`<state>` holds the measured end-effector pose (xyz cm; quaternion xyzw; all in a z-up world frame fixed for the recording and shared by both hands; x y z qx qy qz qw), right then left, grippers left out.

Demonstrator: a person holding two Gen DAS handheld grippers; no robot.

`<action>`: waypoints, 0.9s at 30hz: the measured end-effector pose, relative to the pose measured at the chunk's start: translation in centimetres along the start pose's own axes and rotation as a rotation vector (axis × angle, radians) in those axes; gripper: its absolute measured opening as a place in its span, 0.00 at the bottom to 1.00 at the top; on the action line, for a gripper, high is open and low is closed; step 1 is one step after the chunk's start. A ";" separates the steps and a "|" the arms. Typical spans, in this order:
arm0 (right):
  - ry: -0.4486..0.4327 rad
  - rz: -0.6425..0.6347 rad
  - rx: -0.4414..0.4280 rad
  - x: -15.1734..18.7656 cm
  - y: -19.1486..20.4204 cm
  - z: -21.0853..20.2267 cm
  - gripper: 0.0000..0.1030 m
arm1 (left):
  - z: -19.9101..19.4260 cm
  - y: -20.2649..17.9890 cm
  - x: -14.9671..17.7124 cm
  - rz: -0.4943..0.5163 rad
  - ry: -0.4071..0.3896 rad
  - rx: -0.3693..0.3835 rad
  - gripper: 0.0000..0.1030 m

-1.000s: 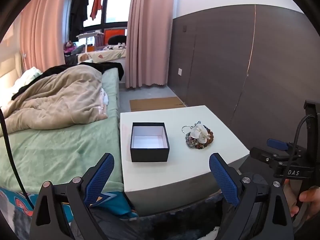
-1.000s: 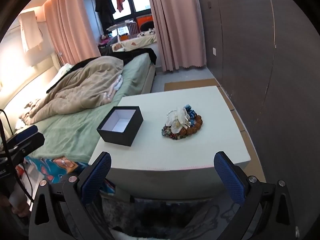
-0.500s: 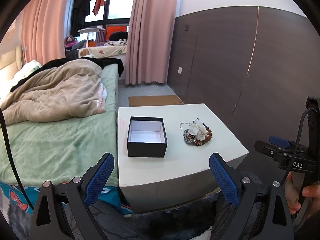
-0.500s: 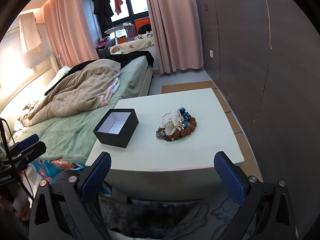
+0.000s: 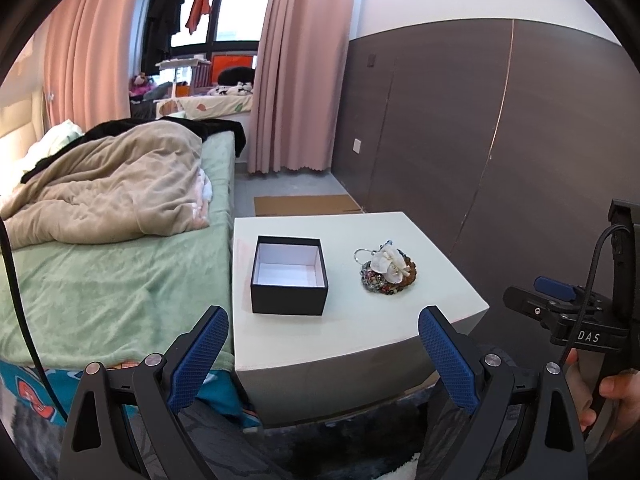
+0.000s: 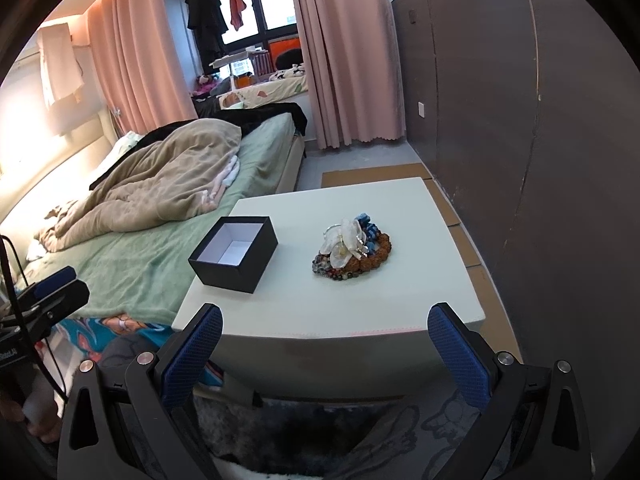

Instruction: Organize jewelry

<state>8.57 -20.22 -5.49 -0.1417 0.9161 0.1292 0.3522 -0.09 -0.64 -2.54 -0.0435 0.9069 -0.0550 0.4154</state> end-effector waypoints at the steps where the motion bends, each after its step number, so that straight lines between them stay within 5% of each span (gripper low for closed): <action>1: -0.002 0.000 0.002 0.0 -0.1 -0.1 1.00 | -0.2 -0.1 0.0 0.002 -0.003 0.001 0.93; 27: -0.015 -0.004 0.010 -0.1 0.2 -0.9 1.00 | -0.5 -1.1 0.1 0.026 -0.003 0.011 0.93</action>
Point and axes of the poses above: each gripper's, at about its wrist camera, not at the fingertips, and z roughly the way its jaws point, y to its left, x to its underside, the point moved 2 cm from there along z, roughly the way its jaws point, and after that the axes turned 7 degrees about y, right-handed, at the moved point
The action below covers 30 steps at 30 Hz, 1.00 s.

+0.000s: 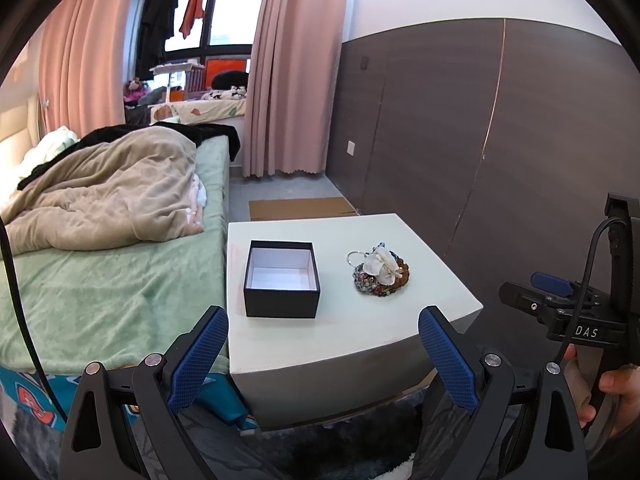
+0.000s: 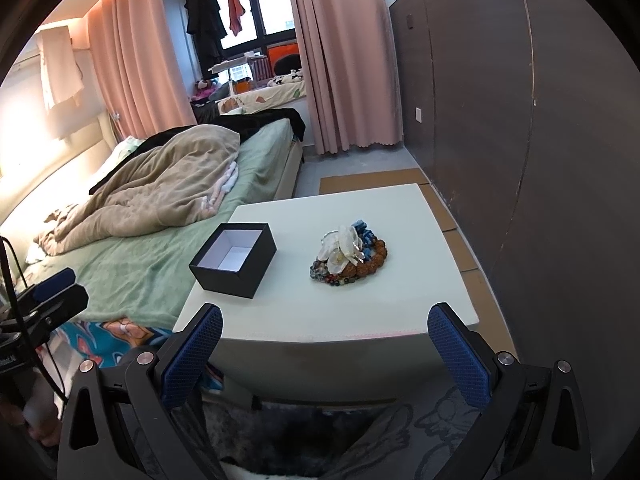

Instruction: Organize jewelry

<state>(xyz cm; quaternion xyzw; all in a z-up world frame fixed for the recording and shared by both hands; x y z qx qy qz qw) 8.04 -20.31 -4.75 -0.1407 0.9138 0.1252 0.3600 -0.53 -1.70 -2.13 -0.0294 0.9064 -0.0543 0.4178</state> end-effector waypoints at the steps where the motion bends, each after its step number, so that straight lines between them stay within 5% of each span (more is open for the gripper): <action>1: 0.001 -0.003 0.001 0.0 0.0 0.0 1.00 | 0.0 0.0 0.0 0.001 0.001 0.000 0.93; 26: 0.036 0.120 -0.029 -2.0 -5.3 2.9 1.00 | 6.4 -1.3 -3.8 0.020 0.079 0.054 0.93; 30: 0.062 0.147 -0.042 -2.4 -6.7 4.5 0.96 | 8.7 -2.2 -4.9 0.031 0.113 0.074 0.83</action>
Point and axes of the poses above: each gripper's, at about its wrist camera, not at the fingertips, and z roughly the way its jaws point, y to its left, x to its underside, the point moved 2 cm from there along z, roughly the way its jaws point, and after that the axes turned 7 degrees about y, right-handed, at the moved point
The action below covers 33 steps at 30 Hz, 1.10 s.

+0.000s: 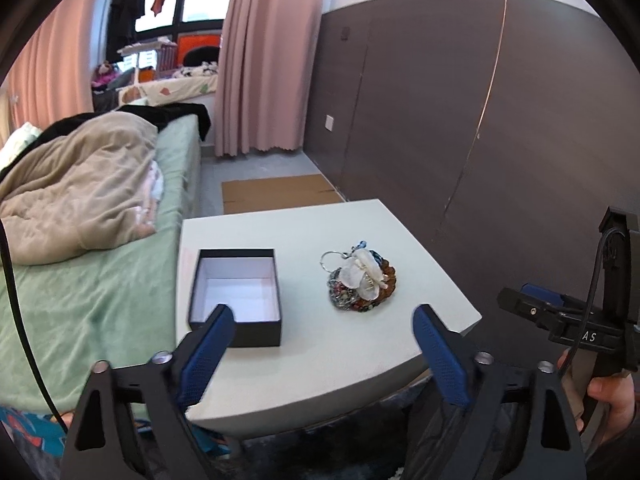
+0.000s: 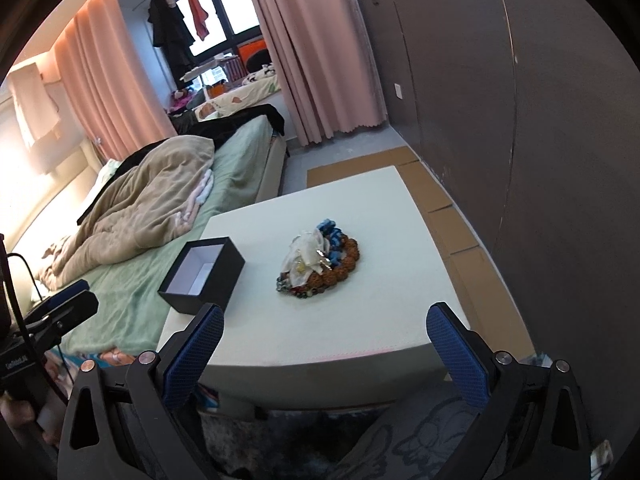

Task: Organize jewelry
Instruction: 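Reach the left gripper to the jewelry pile and grasp the white flower clip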

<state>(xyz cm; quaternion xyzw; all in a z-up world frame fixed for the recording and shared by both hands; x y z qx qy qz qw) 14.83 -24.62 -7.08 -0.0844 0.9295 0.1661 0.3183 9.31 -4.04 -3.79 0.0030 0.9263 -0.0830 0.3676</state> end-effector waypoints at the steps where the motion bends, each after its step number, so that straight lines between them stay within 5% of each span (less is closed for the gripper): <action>1: 0.007 0.008 -0.003 -0.2 -0.4 0.4 0.95 | 0.6 -0.2 -0.3 0.000 0.012 0.004 0.81; 5: 0.028 0.041 -0.013 -0.7 -2.0 1.7 0.94 | 3.1 -0.9 -1.3 0.006 0.061 0.027 0.75; 26: 0.121 0.144 -0.058 -2.5 -7.8 7.7 0.85 | 15.0 -4.9 -5.5 0.061 0.286 0.060 0.74; 30: 0.132 0.160 -0.055 -2.6 -8.9 8.5 0.85 | 17.1 -5.3 -5.6 0.054 0.315 0.059 0.57; 33: 0.139 0.169 -0.054 -2.7 -9.7 9.0 0.85 | 18.7 -5.1 -5.5 0.028 0.346 0.069 0.55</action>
Point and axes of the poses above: each gripper's, at about its wrist camera, not at the fingertips, and z roughly the way its jaws point, y to its left, x to its underside, the point moved 2 cm from there along z, roughly the way its jaws point, and after that the axes turned 7 degrees about y, right-handed, at the moved point
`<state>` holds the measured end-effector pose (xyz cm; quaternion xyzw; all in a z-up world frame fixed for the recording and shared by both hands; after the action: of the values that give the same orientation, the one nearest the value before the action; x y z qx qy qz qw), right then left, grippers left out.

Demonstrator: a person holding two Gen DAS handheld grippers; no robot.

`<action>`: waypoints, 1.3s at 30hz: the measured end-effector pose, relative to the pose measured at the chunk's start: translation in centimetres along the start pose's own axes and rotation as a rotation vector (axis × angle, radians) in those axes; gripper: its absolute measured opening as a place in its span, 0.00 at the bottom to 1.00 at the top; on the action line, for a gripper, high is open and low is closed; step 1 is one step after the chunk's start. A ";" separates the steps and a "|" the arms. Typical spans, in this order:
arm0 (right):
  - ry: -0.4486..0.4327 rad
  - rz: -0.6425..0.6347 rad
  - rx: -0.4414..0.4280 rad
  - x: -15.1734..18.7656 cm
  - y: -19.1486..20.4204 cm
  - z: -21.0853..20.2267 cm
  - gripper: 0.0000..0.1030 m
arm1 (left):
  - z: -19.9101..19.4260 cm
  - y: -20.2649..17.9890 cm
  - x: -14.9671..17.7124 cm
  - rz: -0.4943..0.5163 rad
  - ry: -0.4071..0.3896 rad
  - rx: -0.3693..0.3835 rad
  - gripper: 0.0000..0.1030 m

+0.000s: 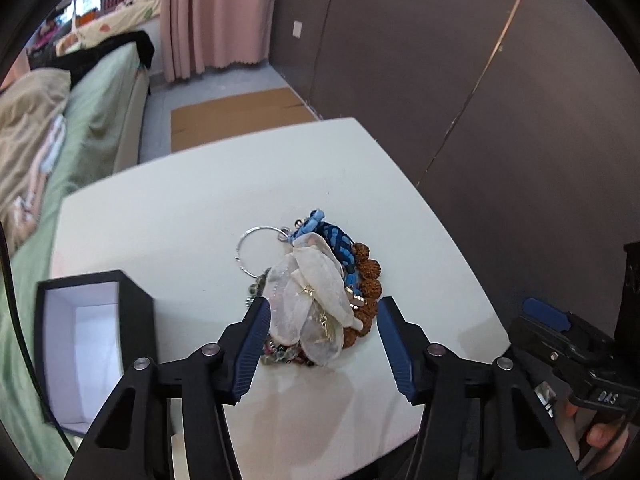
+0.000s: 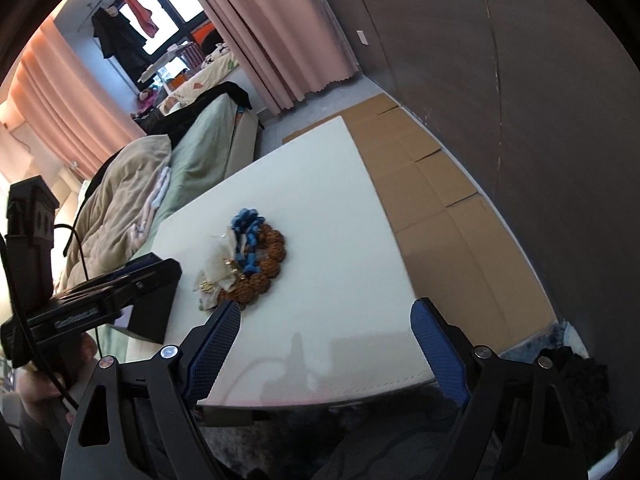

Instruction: Organize jewelry

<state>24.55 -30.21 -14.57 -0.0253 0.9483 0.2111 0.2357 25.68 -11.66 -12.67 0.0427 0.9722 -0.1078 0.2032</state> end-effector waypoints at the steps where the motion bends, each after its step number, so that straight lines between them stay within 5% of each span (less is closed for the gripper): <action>1: 0.002 0.004 -0.001 0.0 -0.2 0.2 0.85 | 0.4 0.1 -0.1 -0.006 0.008 -0.003 0.55; 5: 0.014 0.010 -0.006 -0.2 -0.6 1.0 0.85 | 1.6 0.1 -0.6 -0.011 0.015 -0.011 0.52; 9: 0.026 0.008 -0.018 -0.2 -0.4 1.8 0.85 | 2.8 0.4 -0.9 -0.014 0.031 -0.023 0.12; 11: 0.029 0.002 -0.022 -0.4 0.0 2.1 0.85 | 2.6 0.9 -0.9 -0.031 0.019 -0.002 0.04; 18: 0.032 -0.028 -0.061 -1.0 1.7 3.2 0.85 | 0.8 1.3 -0.3 -0.032 -0.019 0.031 0.04; 28: 0.103 -0.145 -0.104 -2.4 5.8 6.6 0.48 | -3.6 2.9 0.2 -0.079 -0.111 0.045 0.04; 39: 0.164 -0.282 -0.022 -3.2 9.0 9.7 0.27 | -6.6 6.2 1.7 -0.151 -0.174 0.029 0.04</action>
<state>30.26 -18.17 -17.39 -0.1780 0.9490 0.1832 0.1847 22.40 -4.01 -8.63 -0.0372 0.9497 -0.1404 0.2773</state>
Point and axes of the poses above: each gripper's, at about its wrist camera, not at the fingertips, and z roughly the way its jaws point, y to its left, x to its underside, the point moved 2 cm from there along z, roughly the way its jaws point, and after that the axes turned 7 degrees about y, right-handed, at the moved point
